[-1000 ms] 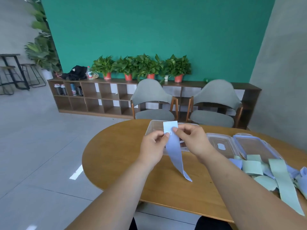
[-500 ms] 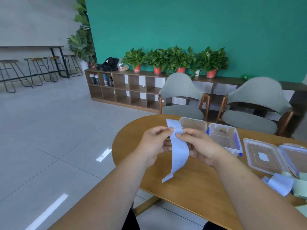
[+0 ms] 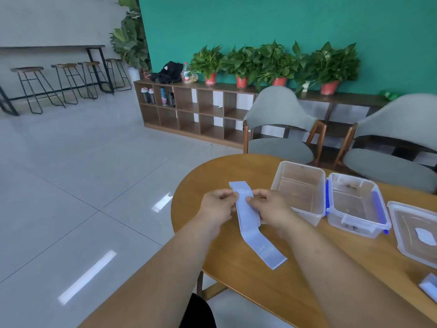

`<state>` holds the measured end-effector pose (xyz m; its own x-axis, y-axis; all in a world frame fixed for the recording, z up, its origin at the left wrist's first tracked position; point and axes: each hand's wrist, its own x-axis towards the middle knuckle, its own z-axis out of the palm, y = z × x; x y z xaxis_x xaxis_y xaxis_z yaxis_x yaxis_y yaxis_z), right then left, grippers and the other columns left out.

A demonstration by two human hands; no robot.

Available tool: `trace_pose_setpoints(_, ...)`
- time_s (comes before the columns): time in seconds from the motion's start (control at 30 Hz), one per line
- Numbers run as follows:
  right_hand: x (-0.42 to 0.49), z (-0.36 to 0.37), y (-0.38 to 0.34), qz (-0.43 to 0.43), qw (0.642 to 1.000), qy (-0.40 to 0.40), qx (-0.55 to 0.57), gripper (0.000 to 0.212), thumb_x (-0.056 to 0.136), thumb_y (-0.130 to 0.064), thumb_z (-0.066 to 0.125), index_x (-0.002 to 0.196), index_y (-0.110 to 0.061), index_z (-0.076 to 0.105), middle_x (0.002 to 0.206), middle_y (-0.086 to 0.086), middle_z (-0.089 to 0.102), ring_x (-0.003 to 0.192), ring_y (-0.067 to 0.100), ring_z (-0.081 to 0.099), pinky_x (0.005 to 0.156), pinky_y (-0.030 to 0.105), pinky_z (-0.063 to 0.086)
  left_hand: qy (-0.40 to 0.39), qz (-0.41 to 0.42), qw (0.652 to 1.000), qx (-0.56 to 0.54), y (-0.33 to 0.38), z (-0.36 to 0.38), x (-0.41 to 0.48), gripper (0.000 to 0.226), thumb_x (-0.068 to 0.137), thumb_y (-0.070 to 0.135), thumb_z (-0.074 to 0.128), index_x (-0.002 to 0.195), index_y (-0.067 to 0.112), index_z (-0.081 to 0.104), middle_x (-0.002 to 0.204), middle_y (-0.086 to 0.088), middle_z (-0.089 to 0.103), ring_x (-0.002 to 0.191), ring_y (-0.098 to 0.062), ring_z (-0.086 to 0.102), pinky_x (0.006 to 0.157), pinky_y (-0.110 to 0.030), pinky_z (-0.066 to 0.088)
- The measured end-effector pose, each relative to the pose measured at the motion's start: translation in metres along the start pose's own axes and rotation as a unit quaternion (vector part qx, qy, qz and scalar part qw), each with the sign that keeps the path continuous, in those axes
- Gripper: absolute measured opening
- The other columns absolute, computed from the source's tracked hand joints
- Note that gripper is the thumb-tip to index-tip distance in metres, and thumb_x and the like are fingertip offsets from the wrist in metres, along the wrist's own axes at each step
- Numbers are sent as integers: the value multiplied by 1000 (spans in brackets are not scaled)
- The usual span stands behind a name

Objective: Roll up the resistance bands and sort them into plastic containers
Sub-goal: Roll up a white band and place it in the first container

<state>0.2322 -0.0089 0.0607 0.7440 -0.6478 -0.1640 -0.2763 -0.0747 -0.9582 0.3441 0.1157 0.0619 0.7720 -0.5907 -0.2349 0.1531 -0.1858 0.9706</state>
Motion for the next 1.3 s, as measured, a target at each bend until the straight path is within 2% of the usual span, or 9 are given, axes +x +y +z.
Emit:
trace_pose_setpoints(0.17,30,19,15,-34,994,68,-81,27,101,-24,58,123,-31,72,103,-5,79,98,19,74,92,44,60,42,3,999,-7,-13,3,32,11,103,20,66,108,21,77,93,6,78,72,-3,70,72,-25,58)
trace_pose_setpoints(0.3,32,26,24,-59,973,85,-207,47,108,-11,43,155,-15,48,142,3,63,129,23,59,97,24,40,62,-34,997,33,-25,1,47,38,104,26,59,141,16,62,116,1,74,109,-17,71,104,-40,56)
trace_pose_setpoints(0.53,34,33,57,-66,921,82,-374,50,99,-1,44,146,-14,55,128,10,61,118,28,57,92,32,45,35,-13,990,136,-56,5,32,46,104,12,44,147,20,56,126,7,68,115,-17,67,106,-40,55)
trace_pose_setpoints(0.67,26,45,59,-25,917,59,-394,54,102,-10,44,156,-10,43,152,10,52,139,32,44,110,32,37,-32,17,983,180,-51,16,20,54,103,9,42,155,20,47,146,6,59,131,-15,59,113,-32,46)
trace_pose_setpoints(0.73,26,46,58,-12,931,51,-361,56,103,-10,42,159,-12,39,160,8,44,147,31,37,117,32,32,-42,23,983,180,-47,15,19,55,98,18,47,152,21,51,147,5,59,132,-15,59,111,-30,47)
trace_pose_setpoints(0.87,26,36,64,-25,953,75,-294,59,94,-17,41,151,-21,52,149,3,59,135,24,54,110,39,47,-49,38,981,184,-44,6,16,32,103,9,49,122,32,61,107,15,71,97,-2,67,80,-11,51)
trace_pose_setpoints(0.97,16,33,66,-46,949,88,-300,50,98,-12,45,145,-21,59,140,2,65,126,23,60,102,35,51,-11,72,963,260,-50,0,11,47,107,7,49,151,21,52,131,6,66,119,-13,63,94,-21,49)
trace_pose_setpoints(1.1,7,38,70,-54,948,68,-308,52,102,-8,44,153,-13,50,153,6,54,140,23,50,114,31,41,-37,114,952,280,-58,4,1,40,103,6,46,137,17,63,112,14,71,107,-13,68,101,-39,56)
trace_pose_setpoints(1.3,-24,25,93,-129,932,110,-319,44,99,-12,53,141,-22,63,133,-3,66,117,13,60,98,28,51,5,234,905,355,-81,-14,-28,44,103,9,52,141,27,61,120,12,67,106,-10,62,87,-15,47)
